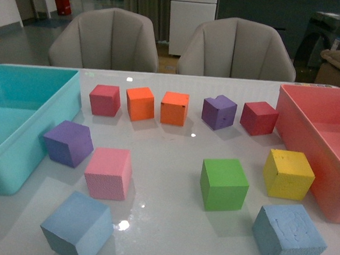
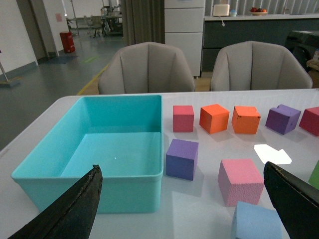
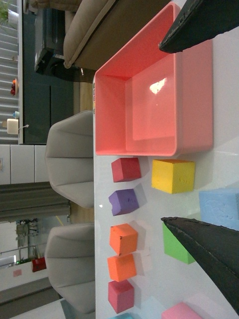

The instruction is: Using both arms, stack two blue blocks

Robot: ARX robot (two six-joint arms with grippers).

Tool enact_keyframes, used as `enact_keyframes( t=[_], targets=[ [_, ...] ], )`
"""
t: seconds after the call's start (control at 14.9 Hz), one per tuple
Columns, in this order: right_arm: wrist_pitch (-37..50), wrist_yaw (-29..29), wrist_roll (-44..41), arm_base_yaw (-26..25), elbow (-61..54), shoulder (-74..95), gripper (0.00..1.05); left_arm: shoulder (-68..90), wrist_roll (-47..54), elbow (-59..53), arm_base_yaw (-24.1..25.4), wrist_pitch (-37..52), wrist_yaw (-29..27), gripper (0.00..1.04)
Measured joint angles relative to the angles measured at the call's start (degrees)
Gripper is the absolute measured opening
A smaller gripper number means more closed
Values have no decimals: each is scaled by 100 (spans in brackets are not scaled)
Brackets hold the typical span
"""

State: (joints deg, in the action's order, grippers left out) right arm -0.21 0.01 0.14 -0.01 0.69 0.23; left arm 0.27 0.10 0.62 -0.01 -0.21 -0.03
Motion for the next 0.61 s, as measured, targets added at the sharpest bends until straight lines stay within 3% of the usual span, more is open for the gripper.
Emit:
enact_keyframes(
  t=[0.61],
  targets=[
    [2,0,0,0,0,0,98,0,2,0,0,0,0,98]
  ],
)
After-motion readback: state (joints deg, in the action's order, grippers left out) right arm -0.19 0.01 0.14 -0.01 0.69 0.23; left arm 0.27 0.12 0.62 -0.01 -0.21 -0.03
